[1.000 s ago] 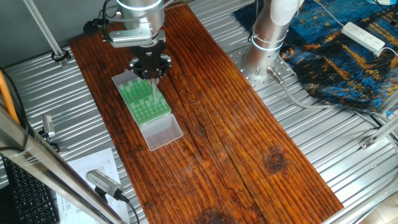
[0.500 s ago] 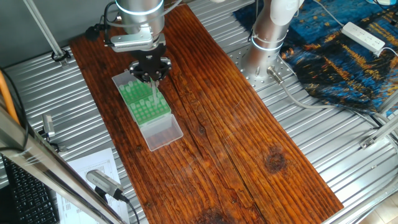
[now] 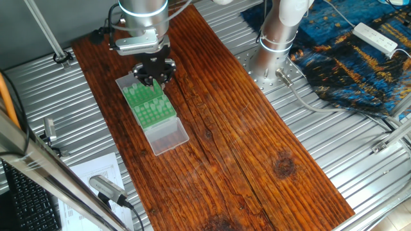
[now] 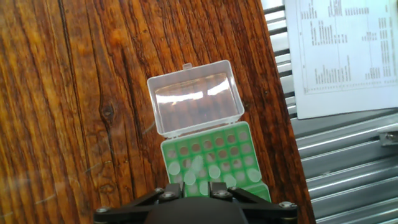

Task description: Transfer all large pipette tips from one holder to another

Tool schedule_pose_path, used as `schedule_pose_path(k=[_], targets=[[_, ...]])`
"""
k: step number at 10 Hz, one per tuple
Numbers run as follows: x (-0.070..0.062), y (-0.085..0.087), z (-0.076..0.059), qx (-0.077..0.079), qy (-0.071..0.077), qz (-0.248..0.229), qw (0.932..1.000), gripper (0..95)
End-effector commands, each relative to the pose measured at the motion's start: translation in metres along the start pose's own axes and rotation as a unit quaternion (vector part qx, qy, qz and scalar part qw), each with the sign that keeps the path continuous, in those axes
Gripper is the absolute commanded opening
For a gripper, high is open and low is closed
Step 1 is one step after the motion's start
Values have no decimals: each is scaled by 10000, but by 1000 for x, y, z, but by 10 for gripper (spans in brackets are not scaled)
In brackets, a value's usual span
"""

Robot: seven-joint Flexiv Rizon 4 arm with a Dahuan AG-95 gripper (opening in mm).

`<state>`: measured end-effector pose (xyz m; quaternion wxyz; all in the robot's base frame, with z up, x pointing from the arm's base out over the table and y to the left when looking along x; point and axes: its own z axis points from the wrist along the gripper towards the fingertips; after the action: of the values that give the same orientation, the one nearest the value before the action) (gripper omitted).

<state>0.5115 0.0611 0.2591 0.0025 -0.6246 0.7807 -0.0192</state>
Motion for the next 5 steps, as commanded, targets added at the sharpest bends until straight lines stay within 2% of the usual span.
schedule_pose_path(k=[1,3,4,5], targets=[[0,0,0,7,2,5,10000,190],[8,-6,6,0,-30,-86,10000,190],[15,-11,11,-62,-171,-139,9997,190],[26,-21,14,-141,-237,-158,9995,190]])
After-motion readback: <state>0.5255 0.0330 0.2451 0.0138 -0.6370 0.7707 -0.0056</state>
